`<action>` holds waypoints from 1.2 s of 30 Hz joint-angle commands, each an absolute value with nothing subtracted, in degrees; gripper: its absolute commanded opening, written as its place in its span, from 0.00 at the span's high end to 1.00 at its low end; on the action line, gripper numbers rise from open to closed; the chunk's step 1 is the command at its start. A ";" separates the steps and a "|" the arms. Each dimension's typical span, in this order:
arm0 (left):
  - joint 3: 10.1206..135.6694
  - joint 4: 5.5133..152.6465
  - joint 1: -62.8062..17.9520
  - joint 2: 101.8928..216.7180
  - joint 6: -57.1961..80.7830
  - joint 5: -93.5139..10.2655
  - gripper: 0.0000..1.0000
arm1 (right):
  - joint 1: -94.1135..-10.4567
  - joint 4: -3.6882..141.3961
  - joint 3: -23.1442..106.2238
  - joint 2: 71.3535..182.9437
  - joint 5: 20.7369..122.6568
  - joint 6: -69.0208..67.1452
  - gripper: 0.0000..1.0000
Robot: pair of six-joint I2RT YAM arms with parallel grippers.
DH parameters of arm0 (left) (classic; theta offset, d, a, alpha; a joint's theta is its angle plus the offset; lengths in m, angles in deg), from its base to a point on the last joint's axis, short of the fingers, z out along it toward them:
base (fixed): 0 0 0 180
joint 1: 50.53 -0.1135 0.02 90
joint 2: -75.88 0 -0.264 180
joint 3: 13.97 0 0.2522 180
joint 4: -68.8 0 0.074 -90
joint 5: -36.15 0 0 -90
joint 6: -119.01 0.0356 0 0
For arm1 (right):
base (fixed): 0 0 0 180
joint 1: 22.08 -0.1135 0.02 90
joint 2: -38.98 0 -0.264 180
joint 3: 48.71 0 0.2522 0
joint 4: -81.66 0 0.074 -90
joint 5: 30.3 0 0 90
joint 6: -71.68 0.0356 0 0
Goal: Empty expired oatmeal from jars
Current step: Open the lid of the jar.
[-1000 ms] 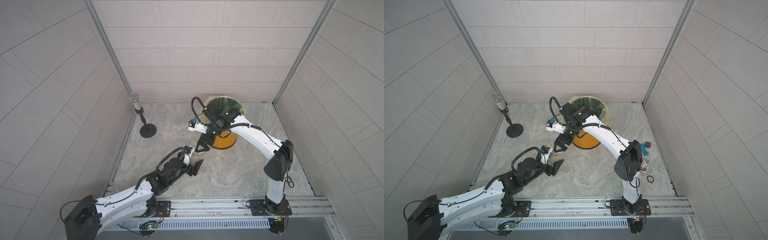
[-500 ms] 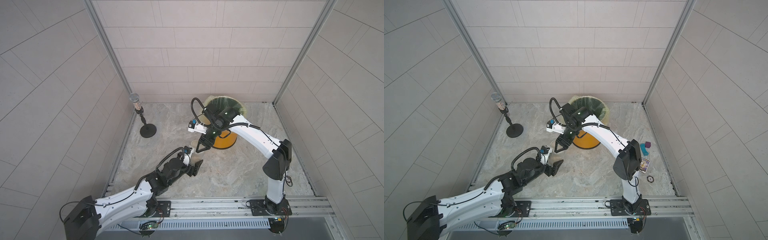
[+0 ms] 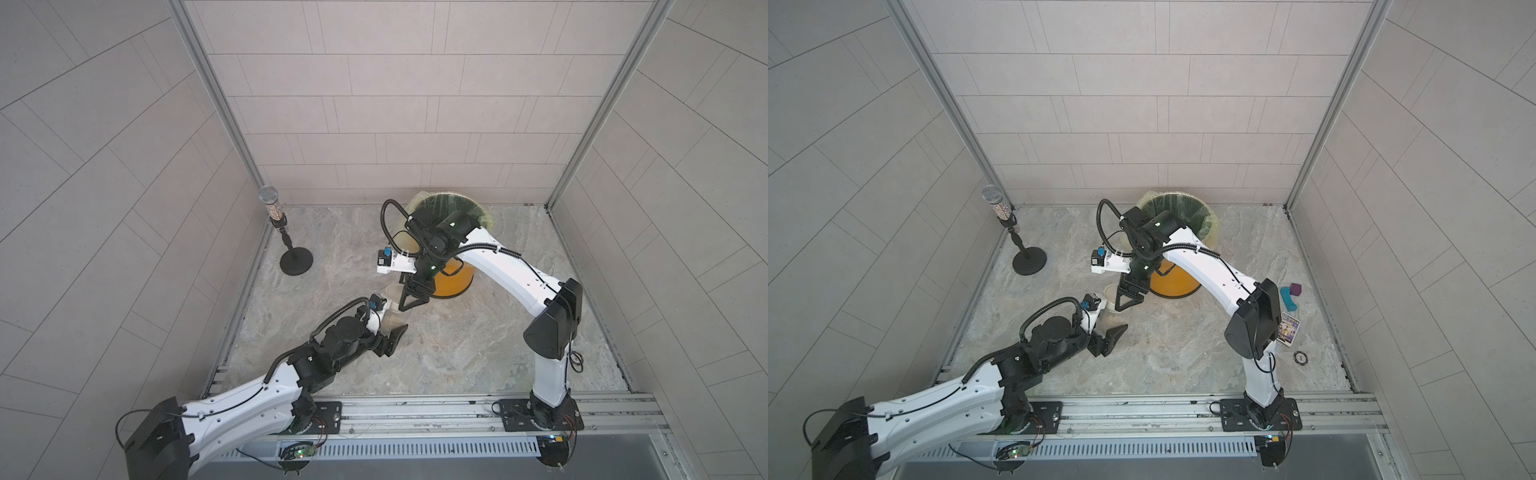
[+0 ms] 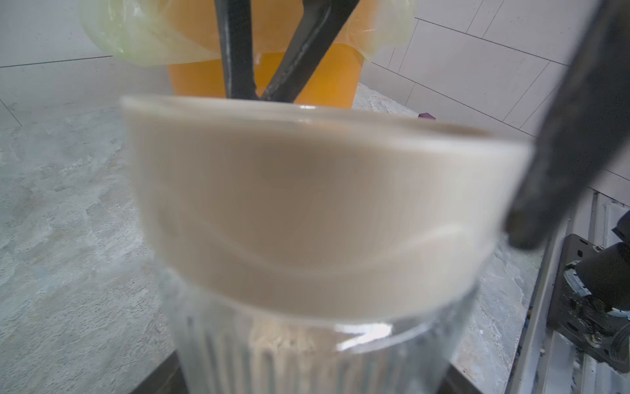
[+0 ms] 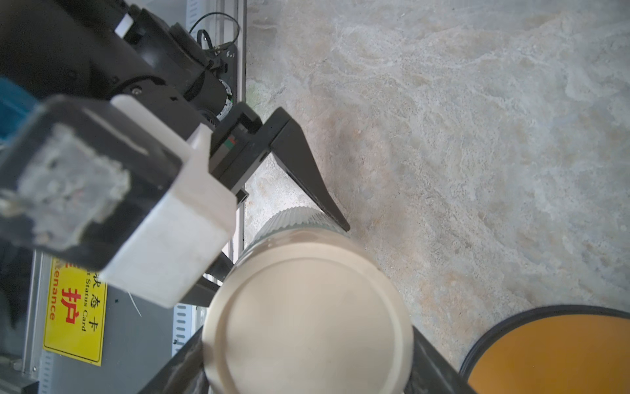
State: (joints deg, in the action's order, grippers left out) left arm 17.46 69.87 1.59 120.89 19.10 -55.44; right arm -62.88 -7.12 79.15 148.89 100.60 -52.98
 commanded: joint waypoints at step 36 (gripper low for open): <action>19.04 55.23 -0.34 118.74 21.61 -55.73 1.00 | -57.48 -25.73 89.02 146.56 94.61 -60.65 0.76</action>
State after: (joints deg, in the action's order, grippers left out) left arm 17.48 63.40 0.00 120.06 20.13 -55.63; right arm -58.81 -22.62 91.90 150.77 96.30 -64.82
